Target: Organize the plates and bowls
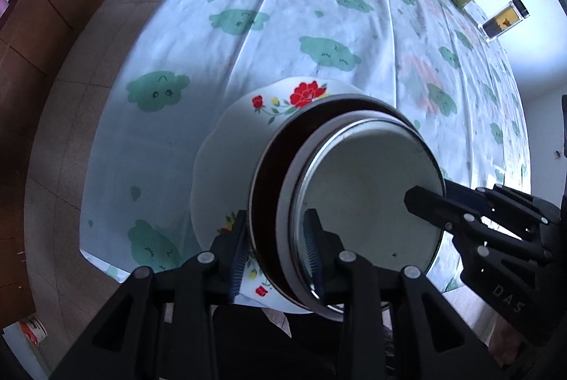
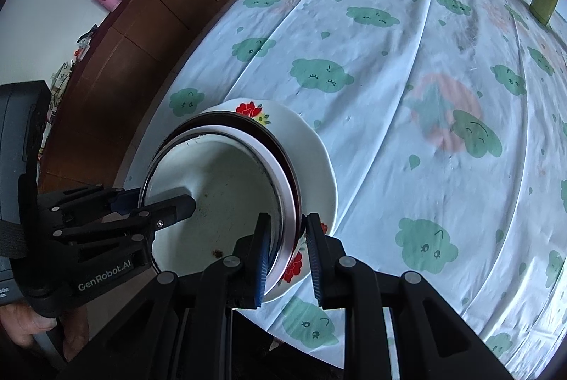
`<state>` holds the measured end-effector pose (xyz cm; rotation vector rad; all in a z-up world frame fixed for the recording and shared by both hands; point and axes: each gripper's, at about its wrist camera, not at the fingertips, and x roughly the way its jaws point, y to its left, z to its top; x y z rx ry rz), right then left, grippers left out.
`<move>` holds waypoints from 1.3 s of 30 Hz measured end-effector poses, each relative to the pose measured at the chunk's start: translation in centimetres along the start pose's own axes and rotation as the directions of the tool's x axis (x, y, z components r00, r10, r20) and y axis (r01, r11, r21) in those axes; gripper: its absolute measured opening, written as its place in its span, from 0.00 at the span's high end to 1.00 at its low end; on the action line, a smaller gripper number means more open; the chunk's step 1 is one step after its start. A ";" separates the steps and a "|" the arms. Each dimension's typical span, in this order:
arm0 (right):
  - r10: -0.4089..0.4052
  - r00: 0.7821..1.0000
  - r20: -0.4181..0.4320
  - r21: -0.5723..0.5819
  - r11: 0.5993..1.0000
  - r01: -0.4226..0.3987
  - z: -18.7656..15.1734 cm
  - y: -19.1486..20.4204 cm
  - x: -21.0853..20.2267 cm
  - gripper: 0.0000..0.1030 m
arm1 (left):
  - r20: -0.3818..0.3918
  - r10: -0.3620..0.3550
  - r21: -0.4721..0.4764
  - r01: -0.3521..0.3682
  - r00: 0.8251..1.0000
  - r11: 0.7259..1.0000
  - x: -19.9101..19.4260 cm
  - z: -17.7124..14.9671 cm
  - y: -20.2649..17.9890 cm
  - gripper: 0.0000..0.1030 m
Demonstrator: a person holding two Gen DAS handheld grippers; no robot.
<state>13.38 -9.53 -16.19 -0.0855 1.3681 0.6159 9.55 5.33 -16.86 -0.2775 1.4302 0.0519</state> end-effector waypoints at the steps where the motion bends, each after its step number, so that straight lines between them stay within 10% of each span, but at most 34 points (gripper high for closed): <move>1: 0.003 1.000 0.003 0.002 1.000 -0.003 0.0 0.0 0.0 0.77 | 0.005 0.000 0.002 0.000 1.000 1.000 0.0 0.0 0.0 0.71; 6: 0.026 0.999 0.027 0.031 0.999 -0.027 -0.1 -0.5 0.0 0.74 | 0.014 -0.007 0.003 0.007 1.000 1.000 0.0 -0.1 -0.1 0.64; 13: 0.012 0.995 0.098 0.062 0.998 -0.018 -0.6 -0.8 -1.2 0.44 | 0.053 0.023 0.030 -0.025 0.998 0.999 -0.8 -0.6 -0.3 0.56; 24: -0.101 0.971 0.216 0.081 0.993 0.085 -3.1 -0.4 -4.4 0.44 | 0.237 0.097 0.096 -0.123 0.967 0.988 -4.4 -1.7 -0.2 0.49; 39: -0.323 0.720 0.615 0.181 0.946 0.269 -9.0 1.7 -14.4 0.35 | 0.566 -0.068 0.276 -0.111 0.822 0.955 -12.8 -4.6 -2.9 0.20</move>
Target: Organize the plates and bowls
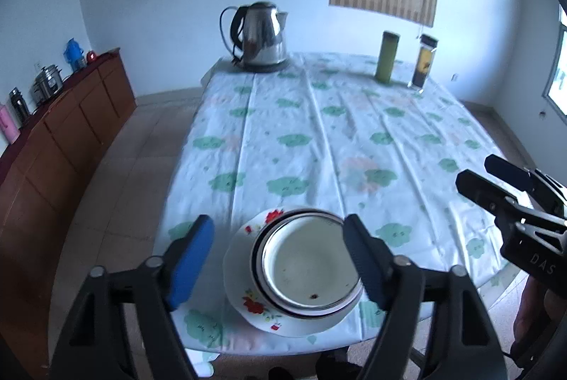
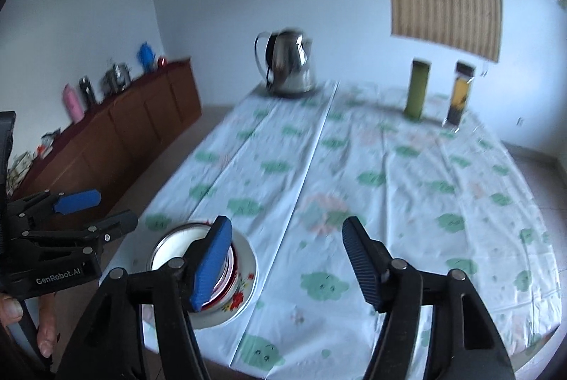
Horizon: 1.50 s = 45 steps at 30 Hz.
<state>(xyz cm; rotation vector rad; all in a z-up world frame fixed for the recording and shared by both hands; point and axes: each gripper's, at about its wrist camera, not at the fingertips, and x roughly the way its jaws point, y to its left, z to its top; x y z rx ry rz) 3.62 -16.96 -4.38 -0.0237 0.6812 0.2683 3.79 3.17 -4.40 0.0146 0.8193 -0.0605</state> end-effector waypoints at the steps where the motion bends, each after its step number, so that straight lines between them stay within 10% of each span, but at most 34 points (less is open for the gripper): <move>1: -0.007 1.000 0.019 0.001 1.000 0.007 0.0 0.0 -0.5 0.34 | 0.014 -0.001 0.003 0.001 1.000 1.000 -0.3 0.1 -0.1 0.13; 45: -0.082 0.993 0.090 0.052 0.996 0.077 -0.7 1.1 -3.7 0.33 | 0.059 -0.031 0.084 0.026 0.998 0.996 -1.6 0.3 -0.6 0.09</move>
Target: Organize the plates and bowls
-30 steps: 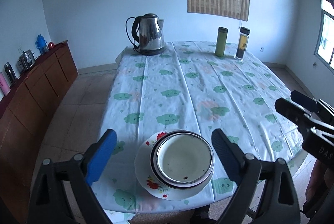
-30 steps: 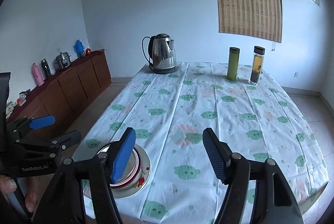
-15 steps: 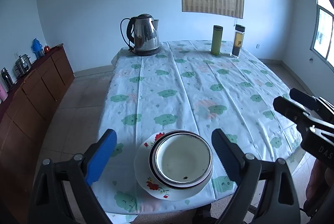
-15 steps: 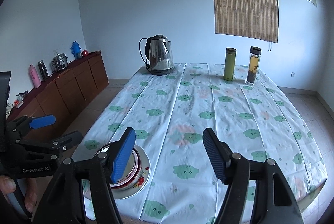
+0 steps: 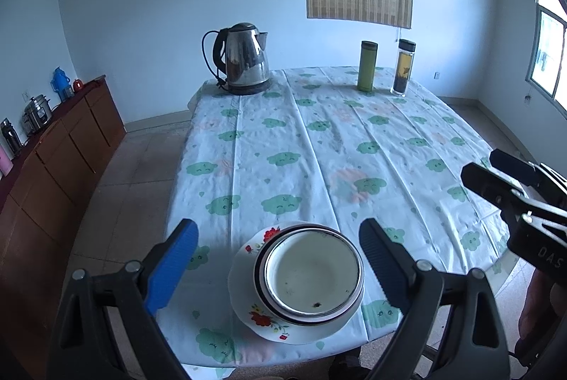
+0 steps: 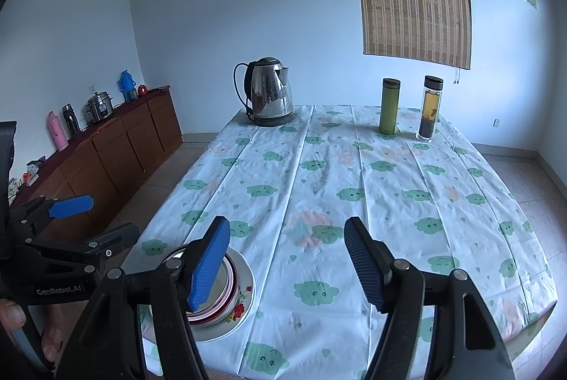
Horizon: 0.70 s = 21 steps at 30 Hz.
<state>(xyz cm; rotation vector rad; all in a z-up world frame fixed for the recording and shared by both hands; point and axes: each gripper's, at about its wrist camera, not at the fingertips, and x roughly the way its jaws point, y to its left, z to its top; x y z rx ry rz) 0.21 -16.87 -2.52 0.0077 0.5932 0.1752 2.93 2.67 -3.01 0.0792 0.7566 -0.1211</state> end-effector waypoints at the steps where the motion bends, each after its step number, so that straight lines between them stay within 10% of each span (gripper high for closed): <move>1: 0.000 1.000 0.000 0.000 1.000 0.000 0.0 0.0 0.0 0.33 | 0.000 0.001 -0.001 -0.001 1.000 1.000 0.0 0.0 0.0 0.09; 21: -0.011 1.000 0.007 -0.007 1.000 0.011 0.0 0.1 0.2 0.33 | 0.033 0.005 0.014 -0.006 0.999 1.000 -0.7 0.4 0.1 0.00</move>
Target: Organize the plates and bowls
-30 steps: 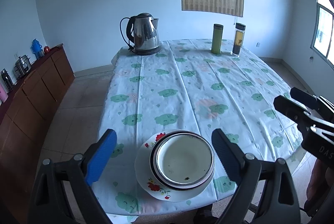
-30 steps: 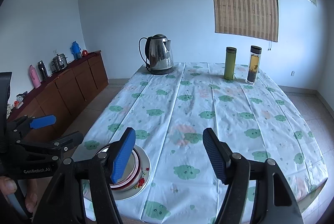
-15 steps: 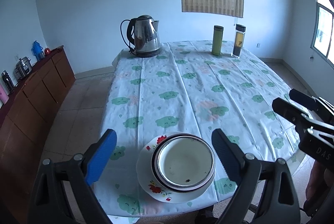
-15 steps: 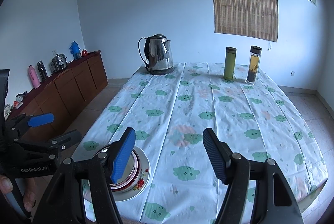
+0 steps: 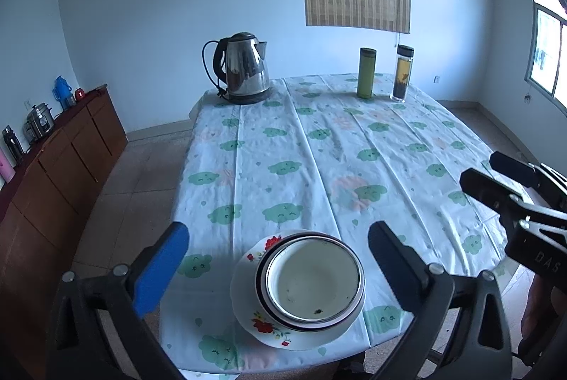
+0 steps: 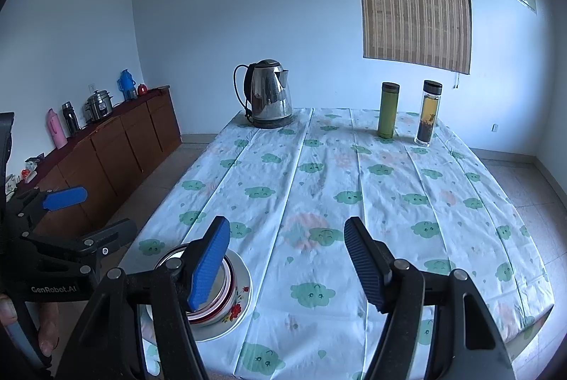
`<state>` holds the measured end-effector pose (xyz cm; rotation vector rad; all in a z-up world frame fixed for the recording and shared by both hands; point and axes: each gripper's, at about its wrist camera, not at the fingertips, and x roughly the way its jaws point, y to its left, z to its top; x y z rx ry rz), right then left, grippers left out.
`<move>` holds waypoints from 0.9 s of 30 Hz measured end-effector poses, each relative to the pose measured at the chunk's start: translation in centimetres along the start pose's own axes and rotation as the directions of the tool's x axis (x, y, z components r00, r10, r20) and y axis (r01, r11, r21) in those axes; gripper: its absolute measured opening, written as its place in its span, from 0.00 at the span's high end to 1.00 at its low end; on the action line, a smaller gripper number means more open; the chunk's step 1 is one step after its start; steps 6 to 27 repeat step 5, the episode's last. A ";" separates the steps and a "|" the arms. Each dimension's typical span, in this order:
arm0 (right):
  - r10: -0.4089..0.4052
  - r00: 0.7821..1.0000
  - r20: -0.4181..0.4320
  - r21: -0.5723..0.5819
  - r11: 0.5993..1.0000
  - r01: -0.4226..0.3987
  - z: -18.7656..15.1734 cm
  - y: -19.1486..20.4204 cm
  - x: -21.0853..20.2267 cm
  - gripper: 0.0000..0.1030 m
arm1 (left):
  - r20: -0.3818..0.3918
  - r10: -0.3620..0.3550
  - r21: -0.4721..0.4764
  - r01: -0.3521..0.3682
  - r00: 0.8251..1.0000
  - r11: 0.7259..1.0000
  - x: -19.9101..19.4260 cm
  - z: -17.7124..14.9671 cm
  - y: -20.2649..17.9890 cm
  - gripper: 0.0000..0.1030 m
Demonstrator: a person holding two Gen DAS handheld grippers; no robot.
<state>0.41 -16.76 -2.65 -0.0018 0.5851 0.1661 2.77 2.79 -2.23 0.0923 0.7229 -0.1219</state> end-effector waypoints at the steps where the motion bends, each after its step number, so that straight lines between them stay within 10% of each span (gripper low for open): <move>1: 0.003 1.000 -0.002 0.000 1.000 -0.003 0.0 0.0 0.0 0.33 | 0.000 -0.004 -0.001 0.004 1.000 1.000 0.1 0.0 0.0 0.00; 27: 0.005 1.000 -0.003 -0.001 1.000 -0.005 -0.1 0.1 0.0 0.33 | -0.004 0.002 0.002 -0.002 1.000 1.000 0.2 0.1 0.0 0.00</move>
